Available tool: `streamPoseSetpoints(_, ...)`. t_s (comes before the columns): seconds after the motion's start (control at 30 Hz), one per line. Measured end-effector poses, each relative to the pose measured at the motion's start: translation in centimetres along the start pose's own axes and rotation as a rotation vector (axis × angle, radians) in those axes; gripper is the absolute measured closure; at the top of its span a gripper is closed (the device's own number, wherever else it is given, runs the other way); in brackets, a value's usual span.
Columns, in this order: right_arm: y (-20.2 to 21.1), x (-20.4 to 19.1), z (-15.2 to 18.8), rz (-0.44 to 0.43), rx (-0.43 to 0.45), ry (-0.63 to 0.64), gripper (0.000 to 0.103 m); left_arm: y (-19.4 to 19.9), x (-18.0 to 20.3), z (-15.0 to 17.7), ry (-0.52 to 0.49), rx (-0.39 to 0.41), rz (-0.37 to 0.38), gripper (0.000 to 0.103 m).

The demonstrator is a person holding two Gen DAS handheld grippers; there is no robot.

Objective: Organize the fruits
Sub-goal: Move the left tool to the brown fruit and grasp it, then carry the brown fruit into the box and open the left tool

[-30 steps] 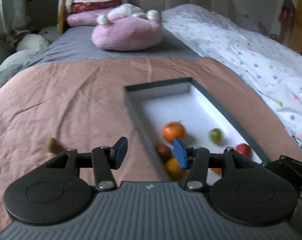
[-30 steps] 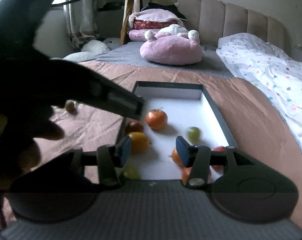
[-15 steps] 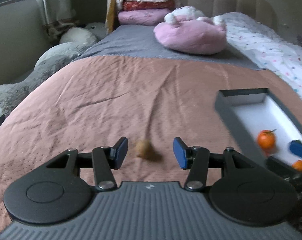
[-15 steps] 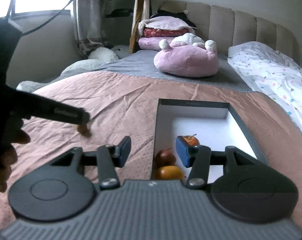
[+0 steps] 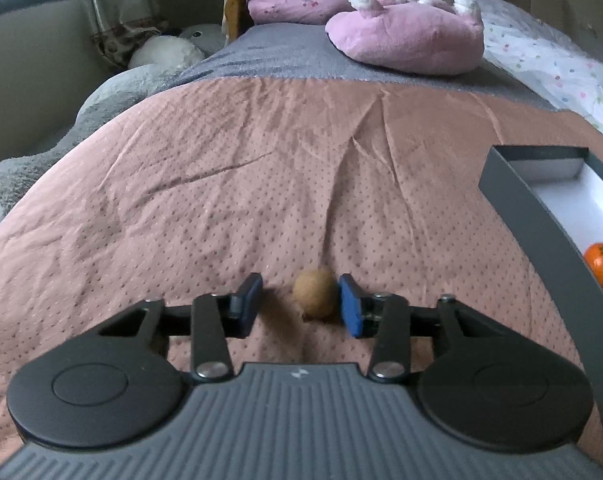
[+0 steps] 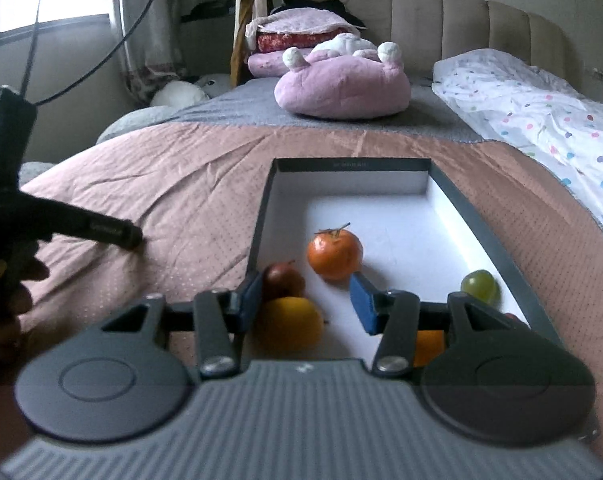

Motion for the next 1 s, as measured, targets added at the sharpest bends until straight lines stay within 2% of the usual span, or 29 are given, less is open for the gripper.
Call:
streamPoseSetpoints(0.03,0.0,0.0,0.0,0.002,-0.002,-0.001,0.053,0.0,0.1,0.0,0.002,0.002,0.003,0.073)
streamPoseSetpoints(0.07,0.0,0.1,0.0,0.001,-0.003,-0.003,0.053,0.1,0.3,0.0,0.001,0.004,0.008,0.075)
streamPoseSetpoints(0.23,0.0,-0.1,-0.2,-0.009,-0.01,0.002,0.054,1.0,1.1,-0.1,-0.021,0.018,0.01,0.075)
streamPoseSetpoints(0.37,0.3,-0.5,-0.5,-0.029,-0.014,0.012,0.07,2.9,2.4,-1.0,-0.008,0.04,0.059,0.075)
streamPoseSetpoints(0.47,0.1,-0.5,-0.3,-0.044,-0.055,-0.01,0.069,4.3,3.8,-1.7,0.009,0.046,0.096,0.075)
streamPoseSetpoints(0.57,0.2,-0.3,-0.3,-0.014,-0.061,0.005,0.058,5.4,5.0,-2.4,0.014,0.054,0.122,0.075)
streamPoseSetpoints(0.63,0.3,-0.2,-0.1,-0.026,-0.056,0.01,0.057,6.0,5.7,-2.8,0.01,0.063,0.135,0.075)
streamPoseSetpoints(0.77,0.3,-0.1,0.1,-0.051,-0.047,0.007,0.059,6.5,6.5,-2.9,-0.002,0.063,0.142,0.075)
streamPoseSetpoints(0.87,0.5,-0.3,0.0,-0.063,-0.043,0.016,0.065,7.0,7.0,-3.0,-0.011,0.064,0.146,0.075)
streamPoseSetpoints(0.9,0.5,-0.4,0.0,-0.073,-0.042,0.014,0.071,7.1,7.1,-3.1,-0.014,0.066,0.147,0.075)
streamPoseSetpoints(1.0,0.9,-0.7,-0.1,-0.072,-0.042,0.031,0.073,7.8,7.6,-3.2,-0.025,0.071,0.151,0.075)
Point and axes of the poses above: each gripper's, at about its wrist camera, not at the fingertips, and y roughly against the way its jaws point, x to its right, z to its underside, the point moved 6 cm from there along -y, roughly the way its jaws point, and after that the axes turned 13 degrees about x, right-handed, at the moved point
